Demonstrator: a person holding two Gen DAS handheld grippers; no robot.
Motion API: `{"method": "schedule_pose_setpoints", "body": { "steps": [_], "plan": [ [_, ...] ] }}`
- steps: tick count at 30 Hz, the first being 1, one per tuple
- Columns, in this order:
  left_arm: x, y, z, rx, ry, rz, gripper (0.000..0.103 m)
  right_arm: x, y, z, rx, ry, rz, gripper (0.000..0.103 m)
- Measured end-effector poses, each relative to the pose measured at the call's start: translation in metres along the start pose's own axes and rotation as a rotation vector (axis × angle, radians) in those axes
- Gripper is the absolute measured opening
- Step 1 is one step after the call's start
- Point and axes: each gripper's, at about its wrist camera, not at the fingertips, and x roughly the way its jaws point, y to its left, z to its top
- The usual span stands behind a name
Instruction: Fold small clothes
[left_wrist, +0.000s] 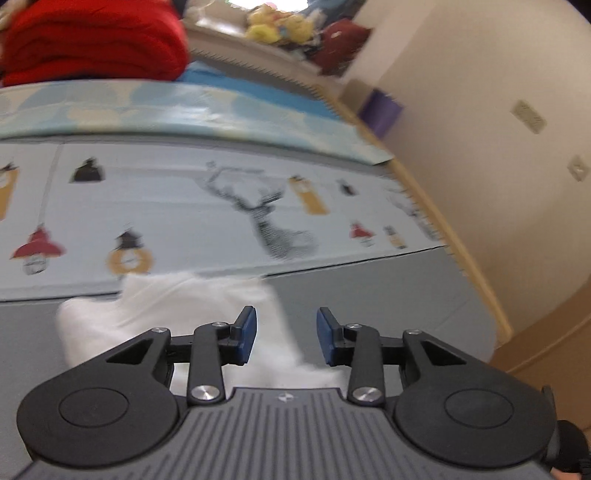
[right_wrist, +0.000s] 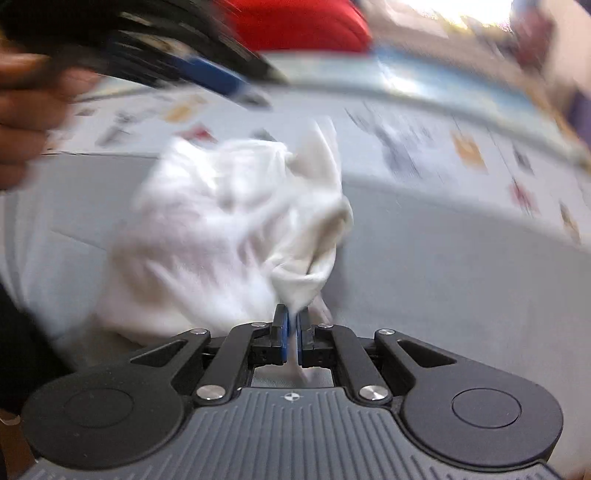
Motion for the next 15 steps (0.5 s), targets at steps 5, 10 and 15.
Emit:
{"method": "schedule_pose_setpoints", "body": {
  "steps": [5,10,15],
  "plan": [
    [0.004,0.022,-0.010,0.041,0.133,0.107,0.037,0.003,-0.014,-0.002,0.206,-0.025,0.101,0.035],
    [0.005,0.037,-0.029,0.114,0.274,0.088,0.037,0.035,-0.019,0.032,0.314,-0.017,0.071,0.054],
    [0.006,0.034,-0.063,0.304,0.403,0.079,0.037,0.048,-0.029,0.028,0.397,0.047,0.017,0.002]
  ]
}}
